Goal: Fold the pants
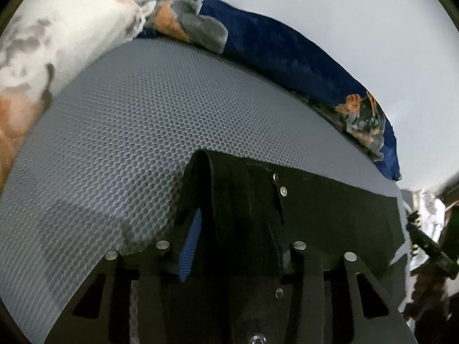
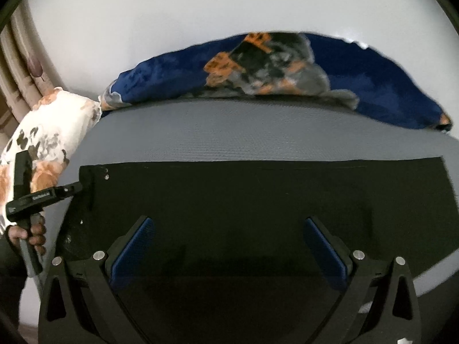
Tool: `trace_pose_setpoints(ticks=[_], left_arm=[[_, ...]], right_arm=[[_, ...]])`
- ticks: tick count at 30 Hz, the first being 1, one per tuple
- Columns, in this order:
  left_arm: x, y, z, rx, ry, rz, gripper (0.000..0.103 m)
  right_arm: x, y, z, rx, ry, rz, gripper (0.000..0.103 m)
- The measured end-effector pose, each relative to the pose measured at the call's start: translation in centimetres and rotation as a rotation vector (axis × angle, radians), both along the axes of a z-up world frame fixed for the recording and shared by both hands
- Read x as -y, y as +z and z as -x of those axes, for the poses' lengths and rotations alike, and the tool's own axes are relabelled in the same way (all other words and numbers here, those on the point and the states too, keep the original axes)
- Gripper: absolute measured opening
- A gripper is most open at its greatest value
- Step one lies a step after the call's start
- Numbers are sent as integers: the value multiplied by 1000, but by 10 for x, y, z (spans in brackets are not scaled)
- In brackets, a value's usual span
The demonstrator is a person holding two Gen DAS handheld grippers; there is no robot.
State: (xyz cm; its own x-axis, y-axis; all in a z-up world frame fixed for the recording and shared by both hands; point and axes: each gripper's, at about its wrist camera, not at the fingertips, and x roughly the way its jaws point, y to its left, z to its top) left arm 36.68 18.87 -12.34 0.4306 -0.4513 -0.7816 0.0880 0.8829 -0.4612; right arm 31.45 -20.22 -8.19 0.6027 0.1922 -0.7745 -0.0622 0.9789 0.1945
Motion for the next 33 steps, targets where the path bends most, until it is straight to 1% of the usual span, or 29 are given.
trace_pose_setpoints(ticks=[1,2,4,6,8,11,13,16,18,19,20,22,24,29,30,32,33], left_arm=[[-1,-1,-4,-7,-8,30,37],[-2,-2,-8,-16,-19,53,32],[-5,-3,-16,-34,-39,115,29],[-7,-3,-23,-54,-52,155,23],[-6,-4,-31,-70,-71,189,21],[0,-7,-40,-84,-102,202,21],[4,-9,-48,-93,-118,226,21],[9,-15,-60,-110,-105,239,21],[12,-17,-60,-114,-94,248,19],[14,-16,-58,-95,-94,245,14],[16,-14,-56,-70,-96,220,10],[19,-5,-49,-26,-111,199,9],[20,7,-41,15,-122,211,8],[24,51,-9,157,-182,231,8],[26,58,-1,185,-197,230,8],[28,72,13,236,-225,222,8],[29,77,18,245,-232,222,8]], right_arm=[[-3,-2,-5,-3,2,-5,103],[-6,-4,-10,-4,11,-16,103],[-12,-7,-17,-7,30,-23,103],[-18,-10,-23,-4,53,-14,103],[-24,-13,-32,-9,80,-5,103],[-27,-17,-43,-17,112,-20,103],[-27,-20,-50,-37,125,-27,103],[-25,-28,-64,-85,116,-31,103],[-21,-32,-70,-109,124,-72,103],[-18,-34,-72,-104,135,-99,103],[-16,-35,-73,-99,146,-109,103],[-12,-36,-81,-102,210,-104,103],[-8,-34,-88,-92,267,-99,103],[-9,-27,-113,-96,455,-16,102],[-12,-25,-119,-103,516,6,101],[-16,-24,-127,-120,596,35,99],[-20,-24,-131,-142,657,51,98]])
